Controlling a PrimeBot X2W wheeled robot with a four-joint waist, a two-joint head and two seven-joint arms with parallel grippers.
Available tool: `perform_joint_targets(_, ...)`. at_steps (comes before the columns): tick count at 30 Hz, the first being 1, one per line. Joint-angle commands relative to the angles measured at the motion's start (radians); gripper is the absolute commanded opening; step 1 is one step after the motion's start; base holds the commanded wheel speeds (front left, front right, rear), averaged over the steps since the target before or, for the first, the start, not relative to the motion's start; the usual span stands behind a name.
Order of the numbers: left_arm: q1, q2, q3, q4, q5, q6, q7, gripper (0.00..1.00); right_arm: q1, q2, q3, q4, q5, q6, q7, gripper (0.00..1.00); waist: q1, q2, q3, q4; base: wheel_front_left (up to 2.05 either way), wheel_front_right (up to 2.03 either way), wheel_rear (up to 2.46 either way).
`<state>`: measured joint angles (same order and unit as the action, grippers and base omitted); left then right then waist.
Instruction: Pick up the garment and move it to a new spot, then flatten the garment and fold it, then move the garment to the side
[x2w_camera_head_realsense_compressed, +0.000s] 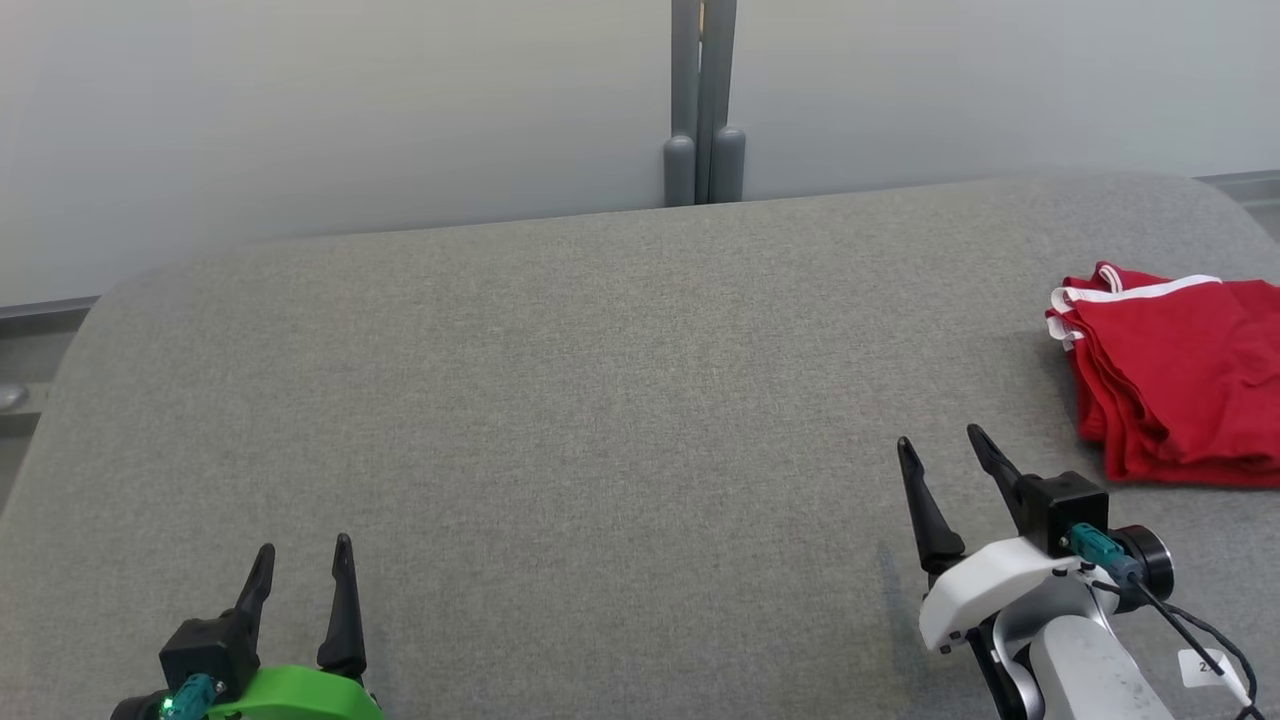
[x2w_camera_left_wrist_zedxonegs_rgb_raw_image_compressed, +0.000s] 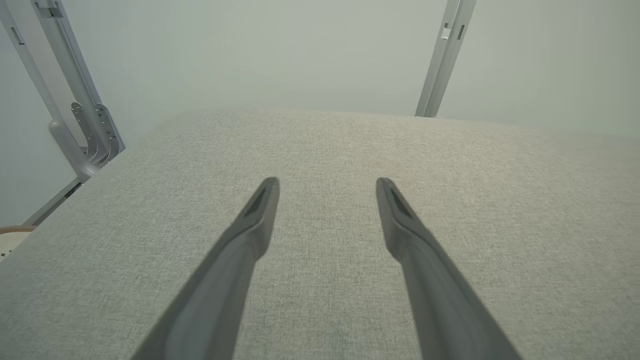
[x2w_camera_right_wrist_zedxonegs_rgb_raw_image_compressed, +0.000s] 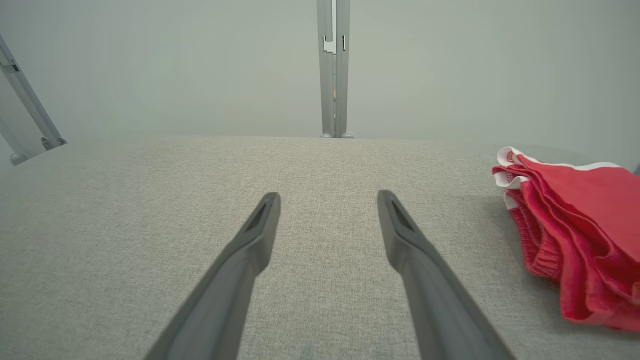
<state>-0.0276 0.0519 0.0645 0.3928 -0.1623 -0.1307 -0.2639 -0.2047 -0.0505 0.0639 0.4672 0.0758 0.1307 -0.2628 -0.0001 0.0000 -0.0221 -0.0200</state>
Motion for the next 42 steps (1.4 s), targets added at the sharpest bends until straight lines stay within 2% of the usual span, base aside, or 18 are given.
perform_joint_targets(1, 0.017, 0.001, 0.003, -0.005, 0.008, 0.004, 0.0, 1.0, 0.015, -0.002, -0.001, -0.007, -0.003, -0.001, -0.002, 1.0, 0.0001, 0.0, -0.003, -0.004, 0.0, 0.0, 0.0)
perform_joint_targets(20, -0.019, 0.0, -0.011, -0.017, 0.024, 0.004, 0.0, 1.0, -0.025, -0.002, -0.035, -0.003, -0.025, -0.001, -0.002, 1.0, 0.0001, 0.0, 0.009, -0.002, 0.0, 0.0, 0.0)
perform_joint_targets(42, -0.028, 0.0, -0.032, 0.01, 0.002, 0.002, 0.0, 1.0, -0.018, -0.002, -0.014, 0.023, -0.007, -0.001, -0.002, 1.0, 0.0001, 0.0, 0.012, -0.01, 0.0, 0.0, 0.0)
